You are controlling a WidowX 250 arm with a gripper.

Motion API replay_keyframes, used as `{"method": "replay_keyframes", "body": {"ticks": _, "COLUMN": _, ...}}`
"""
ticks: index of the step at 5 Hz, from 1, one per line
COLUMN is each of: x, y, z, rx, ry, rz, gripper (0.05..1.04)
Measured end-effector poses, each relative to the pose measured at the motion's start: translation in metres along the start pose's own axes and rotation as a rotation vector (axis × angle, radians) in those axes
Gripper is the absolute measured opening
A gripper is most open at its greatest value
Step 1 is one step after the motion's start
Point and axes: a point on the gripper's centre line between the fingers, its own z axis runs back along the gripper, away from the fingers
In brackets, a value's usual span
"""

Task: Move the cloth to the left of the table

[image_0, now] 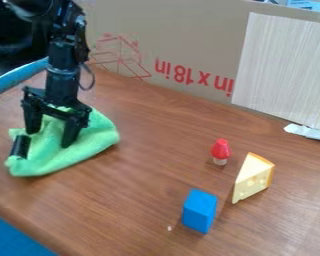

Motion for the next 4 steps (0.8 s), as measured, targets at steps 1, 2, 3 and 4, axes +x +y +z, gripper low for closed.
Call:
{"method": "replay_keyframes", "body": {"ticks": 1, "x": 0.021, "y": -0.002, "z": 0.003, "rx": -0.016, "ry": 0.027, "rz": 0.071, "gripper": 0.999}}
{"method": "replay_keyframes", "body": {"ticks": 2, "x": 0.048, "y": -0.005, "z": 0.008, "rx": -0.056, "ry": 0.071, "rz": 0.127, "gripper": 0.999}}
{"method": "replay_keyframes", "body": {"ticks": 3, "x": 0.076, "y": -0.009, "z": 0.013, "rx": -0.107, "ry": 0.116, "rz": 0.182, "gripper": 0.999}}
{"method": "replay_keyframes", "body": {"ticks": 4, "x": 0.096, "y": -0.008, "z": 0.018, "rx": -0.153, "ry": 0.136, "rz": 0.242, "gripper": 0.999}}
